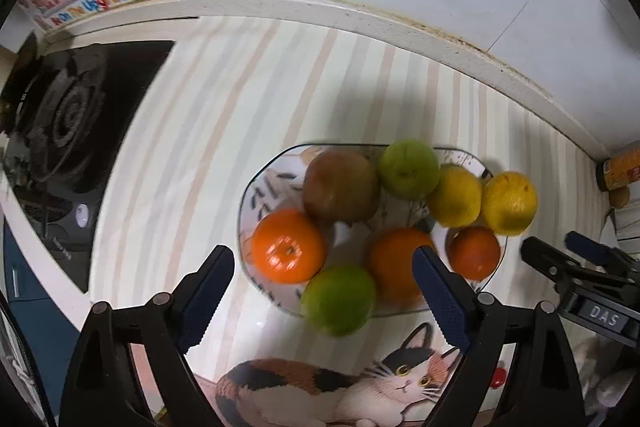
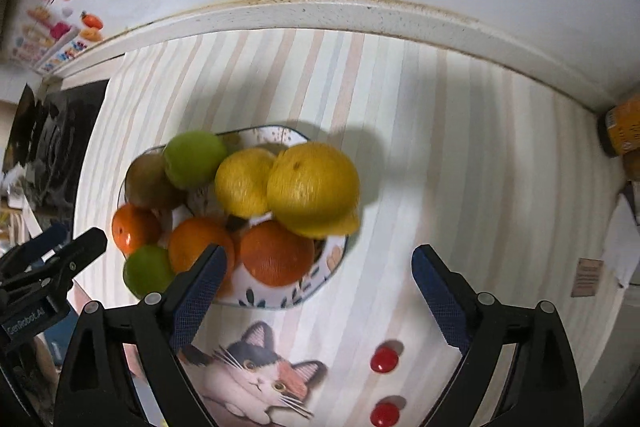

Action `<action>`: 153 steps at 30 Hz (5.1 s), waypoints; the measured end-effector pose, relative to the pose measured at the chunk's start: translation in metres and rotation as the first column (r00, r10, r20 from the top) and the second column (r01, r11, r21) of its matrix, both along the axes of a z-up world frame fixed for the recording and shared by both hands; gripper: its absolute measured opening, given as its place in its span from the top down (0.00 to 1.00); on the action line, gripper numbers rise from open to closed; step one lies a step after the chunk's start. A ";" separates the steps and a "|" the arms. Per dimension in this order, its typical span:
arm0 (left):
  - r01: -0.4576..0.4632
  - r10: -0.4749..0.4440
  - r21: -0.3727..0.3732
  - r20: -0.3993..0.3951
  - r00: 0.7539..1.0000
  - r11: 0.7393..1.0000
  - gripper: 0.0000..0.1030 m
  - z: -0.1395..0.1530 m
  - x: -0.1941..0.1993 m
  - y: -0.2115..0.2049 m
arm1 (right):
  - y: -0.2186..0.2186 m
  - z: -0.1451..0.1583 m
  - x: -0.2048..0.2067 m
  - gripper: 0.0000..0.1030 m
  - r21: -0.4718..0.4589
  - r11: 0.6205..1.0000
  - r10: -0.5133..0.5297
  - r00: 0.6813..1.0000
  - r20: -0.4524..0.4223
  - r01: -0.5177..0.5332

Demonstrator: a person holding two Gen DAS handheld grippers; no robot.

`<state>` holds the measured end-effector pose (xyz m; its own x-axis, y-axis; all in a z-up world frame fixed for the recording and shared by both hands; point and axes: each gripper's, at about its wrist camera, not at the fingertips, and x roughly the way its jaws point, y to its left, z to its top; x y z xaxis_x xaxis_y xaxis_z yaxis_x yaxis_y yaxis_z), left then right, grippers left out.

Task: Organize fruits
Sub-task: 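Withdraw both open tools from the plate, then reach both tools toward the two red cherry tomatoes on the counter, then grasp one cherry tomato with the right tool while the left tool grasps the other, then carry both cherry tomatoes to the plate and open both tools to release them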

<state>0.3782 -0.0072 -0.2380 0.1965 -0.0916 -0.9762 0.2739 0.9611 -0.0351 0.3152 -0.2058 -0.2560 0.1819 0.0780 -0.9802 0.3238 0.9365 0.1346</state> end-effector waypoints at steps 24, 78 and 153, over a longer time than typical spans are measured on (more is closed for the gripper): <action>-0.033 0.048 -0.061 0.269 0.962 0.998 0.12 0.112 -0.149 0.043 | 0.052 0.132 -0.152 0.07 -0.131 0.986 0.134 0.964 0.231 -0.105; 0.052 -0.060 0.135 0.053 0.997 0.989 0.00 -0.016 -0.188 -0.063 | -0.030 -0.070 -0.205 0.68 0.183 0.983 0.030 0.998 -0.049 -0.021; -0.188 0.140 -0.211 -0.220 0.965 0.959 0.77 -0.046 -0.028 -0.046 | -0.006 -0.068 -0.053 0.68 0.489 0.861 0.039 0.976 0.212 -0.141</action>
<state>0.3499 -0.0536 -0.2837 0.0295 -0.2996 -0.9536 0.0778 0.9518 -0.2967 0.2622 -0.2117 -0.3239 0.3269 0.5712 -0.7529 0.1623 0.7509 0.6402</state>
